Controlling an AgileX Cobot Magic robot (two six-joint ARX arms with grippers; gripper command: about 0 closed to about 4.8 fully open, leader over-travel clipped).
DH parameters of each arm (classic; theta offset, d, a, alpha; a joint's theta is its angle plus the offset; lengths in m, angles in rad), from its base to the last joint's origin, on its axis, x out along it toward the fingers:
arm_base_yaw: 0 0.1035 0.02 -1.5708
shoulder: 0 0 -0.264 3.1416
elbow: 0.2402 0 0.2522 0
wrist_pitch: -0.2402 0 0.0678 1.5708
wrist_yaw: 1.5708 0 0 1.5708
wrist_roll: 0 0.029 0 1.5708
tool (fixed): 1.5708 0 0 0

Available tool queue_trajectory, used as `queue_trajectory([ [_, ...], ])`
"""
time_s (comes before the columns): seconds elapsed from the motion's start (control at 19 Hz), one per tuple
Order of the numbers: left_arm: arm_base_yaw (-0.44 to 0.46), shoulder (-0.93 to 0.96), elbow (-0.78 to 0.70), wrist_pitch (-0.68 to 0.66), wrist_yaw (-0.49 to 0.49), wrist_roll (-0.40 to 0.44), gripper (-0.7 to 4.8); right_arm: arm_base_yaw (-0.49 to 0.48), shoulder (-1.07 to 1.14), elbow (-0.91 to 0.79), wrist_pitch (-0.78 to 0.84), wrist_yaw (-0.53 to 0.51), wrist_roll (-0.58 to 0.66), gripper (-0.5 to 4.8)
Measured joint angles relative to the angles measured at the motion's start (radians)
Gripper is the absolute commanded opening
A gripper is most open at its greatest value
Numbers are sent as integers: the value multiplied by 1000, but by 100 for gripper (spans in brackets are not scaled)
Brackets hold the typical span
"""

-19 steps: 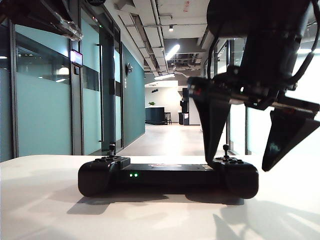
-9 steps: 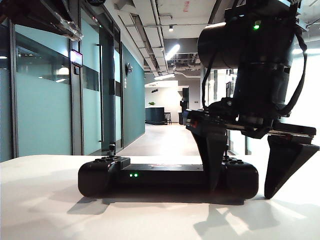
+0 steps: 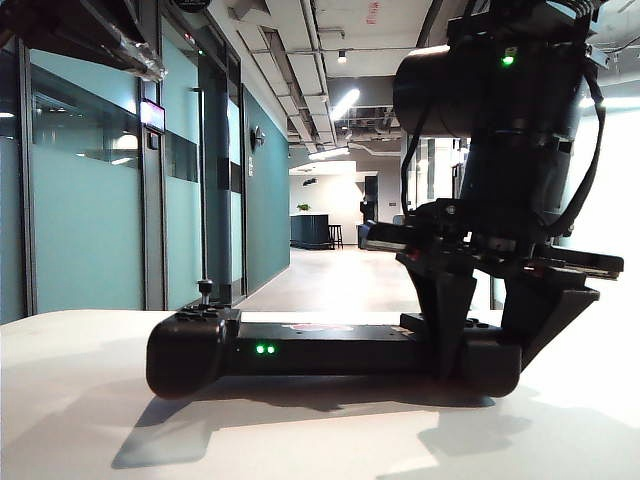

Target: Push the left joystick on the remote control sitting on the white table forward to make the robot dog walk in a straight line until it approaches the door.

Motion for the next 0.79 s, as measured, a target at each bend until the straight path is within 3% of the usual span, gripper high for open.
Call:
queue_trajectory([
  [0.11,0,3,0,0,61,22,-5,1,0,0,0,-1,57,113],
  [0.21,0,27,-2,0,130,95,-5,2,-1,1,-7,2,94,113],
  [0.47,0,121,-62,8,169,212,-5,3,-4,3,-86,82,138,113],
  [0.63,0,195,-116,75,286,278,-5,3,-4,3,-88,84,175,113],
  [0.79,1,263,-119,105,317,322,-5,3,-4,3,-89,85,181,113],
])
